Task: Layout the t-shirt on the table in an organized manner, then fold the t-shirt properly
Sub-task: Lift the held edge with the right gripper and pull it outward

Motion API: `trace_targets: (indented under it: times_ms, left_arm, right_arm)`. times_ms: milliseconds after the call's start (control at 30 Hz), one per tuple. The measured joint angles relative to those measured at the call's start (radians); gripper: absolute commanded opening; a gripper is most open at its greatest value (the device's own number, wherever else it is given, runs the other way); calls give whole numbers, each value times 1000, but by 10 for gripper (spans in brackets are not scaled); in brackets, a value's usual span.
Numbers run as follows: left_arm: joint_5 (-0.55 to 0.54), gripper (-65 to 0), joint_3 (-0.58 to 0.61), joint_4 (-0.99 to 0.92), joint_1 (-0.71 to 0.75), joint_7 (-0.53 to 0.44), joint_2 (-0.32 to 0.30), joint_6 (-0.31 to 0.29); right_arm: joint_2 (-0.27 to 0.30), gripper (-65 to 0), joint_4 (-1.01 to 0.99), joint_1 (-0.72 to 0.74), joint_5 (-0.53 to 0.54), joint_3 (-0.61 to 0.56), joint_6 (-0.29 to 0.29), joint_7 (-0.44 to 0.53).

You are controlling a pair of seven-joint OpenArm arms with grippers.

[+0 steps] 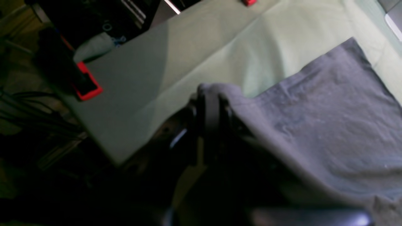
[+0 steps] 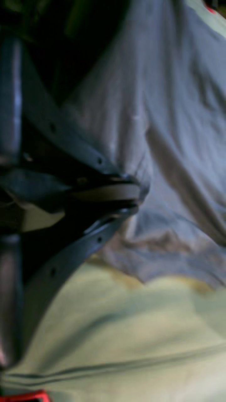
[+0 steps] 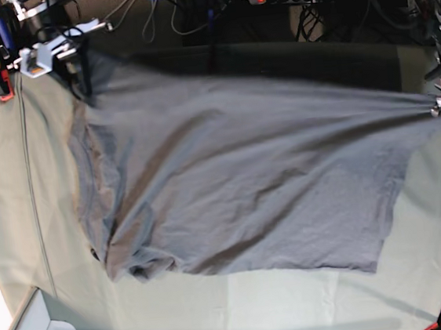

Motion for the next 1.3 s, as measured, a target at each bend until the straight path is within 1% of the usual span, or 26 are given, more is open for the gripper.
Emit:
trace_targets:
  times_ms: [67, 233, 367, 400, 600, 733, 833, 1033, 1067, 1133, 1233, 1300]
  left_arm:
    - [0, -650, 0, 0, 0, 0, 2, 0]
    - [0, -650, 0, 0, 0, 0, 1, 0]
    - [1, -650, 0, 0, 0, 0, -1, 0]
    - [1, -650, 0, 0, -1, 0, -2, 0]
    - [0, -650, 1, 0, -6, 0, -7, 0]
    - [0, -650, 1, -1, -5, 0, -7, 0]
    - [0, -650, 2, -2, -5, 0, -7, 0]
    - [0, -650, 2, -2, -5, 0, -8, 0]
    - [0, -650, 2, -2, -5, 0, -8, 0]
    - [0, -650, 2, -2, -5, 0, -8, 0]
    - [0, -650, 2, -2, -5, 0, -8, 0]
    - [0, -650, 2, -2, -5, 0, -8, 0]
  right_arm:
    - [2, -650, -5, 2, 13, -13, 0, 6]
    - [2, -650, -86, 14, -85, -87, 2, -12]
    - [-2, -650, -150, 69, -157, -86, 0, -8]
    - [-1, -636, -162, 79, -159, -87, 0, -7]
    - [-21, -470, -203, 88, -170, -84, 1, -8]
    - [-20, -425, -203, 86, -170, -82, 0, -4]
    - [-20, -416, -203, 82, -169, -82, 0, -5]
    - [-20, -424, -190, 53, -170, -82, 0, -4]
    - [-20, -436, -188, 49, -169, -82, 0, -4]
    - [-20, -477, -188, 50, -169, -82, 0, -4]
    - [-21, -571, -171, 52, -169, -82, 0, -3]
    - [-20, -619, -163, 49, -169, -82, 0, 2]
